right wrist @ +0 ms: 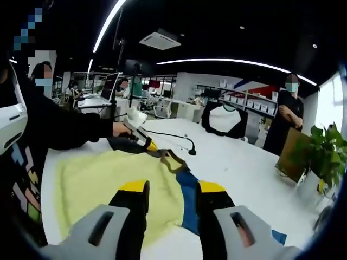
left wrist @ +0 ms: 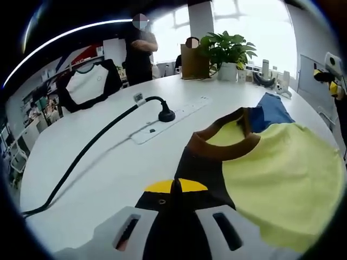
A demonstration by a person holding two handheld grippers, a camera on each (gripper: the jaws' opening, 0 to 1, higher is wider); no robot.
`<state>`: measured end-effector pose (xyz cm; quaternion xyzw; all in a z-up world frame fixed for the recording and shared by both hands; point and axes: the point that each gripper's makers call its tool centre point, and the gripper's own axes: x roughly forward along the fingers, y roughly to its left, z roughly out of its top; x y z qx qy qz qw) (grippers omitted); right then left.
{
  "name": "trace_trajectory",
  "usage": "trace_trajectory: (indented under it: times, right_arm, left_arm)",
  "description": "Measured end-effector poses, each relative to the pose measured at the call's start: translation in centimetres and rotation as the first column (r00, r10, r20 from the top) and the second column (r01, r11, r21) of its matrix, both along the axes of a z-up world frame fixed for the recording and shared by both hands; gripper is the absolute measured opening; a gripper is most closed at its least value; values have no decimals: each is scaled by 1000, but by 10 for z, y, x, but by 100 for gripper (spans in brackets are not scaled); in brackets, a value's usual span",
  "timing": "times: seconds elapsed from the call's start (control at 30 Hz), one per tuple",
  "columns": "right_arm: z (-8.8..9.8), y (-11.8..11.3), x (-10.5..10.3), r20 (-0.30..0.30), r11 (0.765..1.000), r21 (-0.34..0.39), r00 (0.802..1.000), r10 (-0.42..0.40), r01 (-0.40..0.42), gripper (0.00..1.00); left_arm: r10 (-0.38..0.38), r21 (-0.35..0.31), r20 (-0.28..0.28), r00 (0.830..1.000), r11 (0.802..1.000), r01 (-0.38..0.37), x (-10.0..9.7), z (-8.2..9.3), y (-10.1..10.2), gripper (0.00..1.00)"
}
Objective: Fold the garment on the visible template until the final outline fits inside the template.
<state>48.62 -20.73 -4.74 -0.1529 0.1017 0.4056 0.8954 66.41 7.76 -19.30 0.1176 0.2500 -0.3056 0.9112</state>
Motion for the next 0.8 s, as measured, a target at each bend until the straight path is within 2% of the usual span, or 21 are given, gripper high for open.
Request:
trace_trajectory:
  times: [0.23, 0.37, 0.53, 0.63, 0.8]
  right_arm:
    - [-7, 7, 40, 11, 999, -39, 1000, 1, 0, 38]
    - [-23, 13, 62, -10, 997, -80, 1000, 3, -3, 38]
    - [-40, 21, 86, -42, 996, -83, 999, 7, -11, 38]
    - [-57, 29, 103, -63, 995, -103, 998, 10, -16, 38]
    - [-85, 44, 124, -131, 993, -113, 991, 22, -37, 38]
  left_arm:
    - [7, 4, -1, 1000, 1000, -7, 0, 0, 0, 1]
    - [16, 3, -3, 1000, 1000, -16, 0, 0, 0, 1]
    - [20, -1, -2, 1000, 1000, -20, -1, 0, -1, 1]
    - [19, -5, -3, 1000, 1000, -19, -1, 0, -1, 1]
    - [21, -7, -1, 1000, 1000, -21, 0, 0, -1, 1]
